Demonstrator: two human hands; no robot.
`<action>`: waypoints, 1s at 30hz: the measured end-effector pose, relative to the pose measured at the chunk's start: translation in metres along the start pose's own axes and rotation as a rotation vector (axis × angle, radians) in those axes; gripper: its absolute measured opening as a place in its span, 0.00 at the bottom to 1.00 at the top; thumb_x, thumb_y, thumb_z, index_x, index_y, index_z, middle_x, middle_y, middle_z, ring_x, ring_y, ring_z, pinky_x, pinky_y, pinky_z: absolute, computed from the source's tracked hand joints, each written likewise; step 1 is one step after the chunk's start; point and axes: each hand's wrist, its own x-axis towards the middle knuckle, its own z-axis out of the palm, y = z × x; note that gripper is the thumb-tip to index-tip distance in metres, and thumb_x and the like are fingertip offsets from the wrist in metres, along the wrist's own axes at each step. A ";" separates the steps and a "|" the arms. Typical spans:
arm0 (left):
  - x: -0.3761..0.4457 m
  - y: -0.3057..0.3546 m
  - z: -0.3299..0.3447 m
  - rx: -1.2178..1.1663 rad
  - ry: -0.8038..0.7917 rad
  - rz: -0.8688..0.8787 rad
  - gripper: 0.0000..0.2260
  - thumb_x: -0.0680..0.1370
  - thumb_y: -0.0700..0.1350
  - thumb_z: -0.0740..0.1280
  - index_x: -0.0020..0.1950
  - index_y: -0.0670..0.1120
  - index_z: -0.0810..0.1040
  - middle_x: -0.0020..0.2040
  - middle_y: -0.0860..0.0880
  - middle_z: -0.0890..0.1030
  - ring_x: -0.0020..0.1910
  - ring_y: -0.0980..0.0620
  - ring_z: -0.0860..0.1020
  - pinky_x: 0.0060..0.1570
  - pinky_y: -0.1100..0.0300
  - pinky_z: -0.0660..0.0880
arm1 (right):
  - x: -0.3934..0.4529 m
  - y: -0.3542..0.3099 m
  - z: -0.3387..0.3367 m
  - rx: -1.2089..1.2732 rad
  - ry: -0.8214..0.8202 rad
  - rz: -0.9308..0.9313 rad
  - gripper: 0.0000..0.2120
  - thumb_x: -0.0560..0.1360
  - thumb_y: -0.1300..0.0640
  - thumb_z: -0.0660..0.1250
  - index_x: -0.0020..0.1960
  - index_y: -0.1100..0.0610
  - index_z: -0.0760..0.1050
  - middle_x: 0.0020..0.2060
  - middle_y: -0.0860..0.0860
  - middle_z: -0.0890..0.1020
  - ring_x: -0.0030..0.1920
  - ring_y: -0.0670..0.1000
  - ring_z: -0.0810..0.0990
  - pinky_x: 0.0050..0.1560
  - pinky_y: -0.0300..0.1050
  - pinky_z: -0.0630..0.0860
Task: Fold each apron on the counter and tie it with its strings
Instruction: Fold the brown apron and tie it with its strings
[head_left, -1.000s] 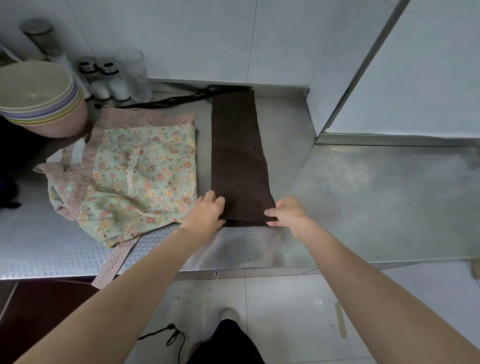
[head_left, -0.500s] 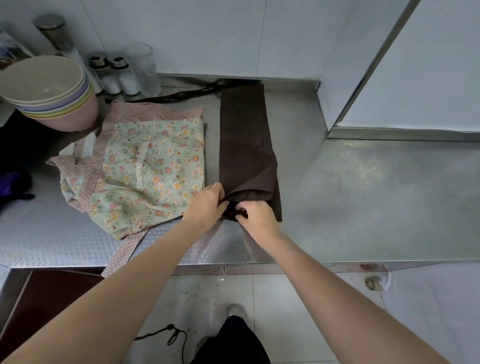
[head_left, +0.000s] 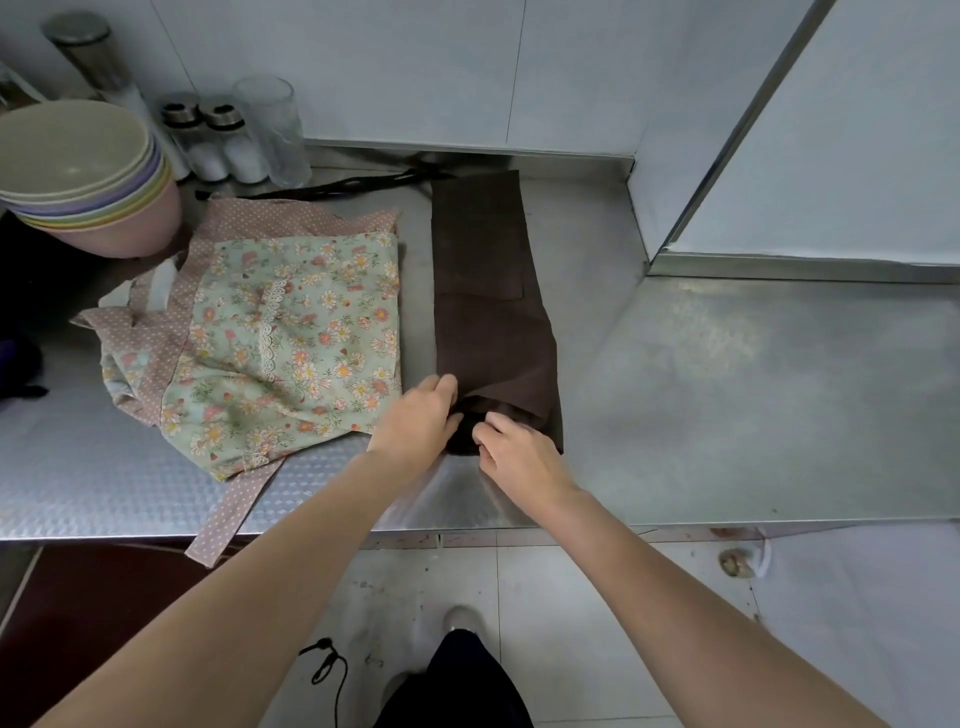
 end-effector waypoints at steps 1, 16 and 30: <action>-0.002 0.001 0.004 0.030 -0.033 0.018 0.09 0.79 0.44 0.60 0.56 0.41 0.68 0.54 0.43 0.73 0.51 0.42 0.76 0.43 0.56 0.69 | -0.001 -0.001 0.000 0.018 -0.019 -0.004 0.08 0.62 0.62 0.76 0.37 0.58 0.78 0.35 0.51 0.78 0.28 0.51 0.79 0.22 0.39 0.73; -0.013 0.006 0.006 0.202 -0.070 0.140 0.08 0.78 0.42 0.58 0.57 0.43 0.67 0.54 0.46 0.71 0.54 0.45 0.73 0.43 0.53 0.73 | -0.002 0.024 -0.056 0.354 -0.048 0.706 0.22 0.71 0.63 0.68 0.61 0.56 0.64 0.50 0.52 0.70 0.46 0.53 0.74 0.47 0.50 0.76; -0.019 0.002 0.007 0.203 0.044 0.294 0.11 0.73 0.44 0.69 0.53 0.42 0.73 0.46 0.45 0.75 0.43 0.45 0.77 0.31 0.55 0.73 | -0.001 0.003 -0.072 -0.137 -0.075 0.129 0.09 0.73 0.69 0.60 0.49 0.58 0.65 0.47 0.53 0.67 0.35 0.56 0.67 0.32 0.46 0.64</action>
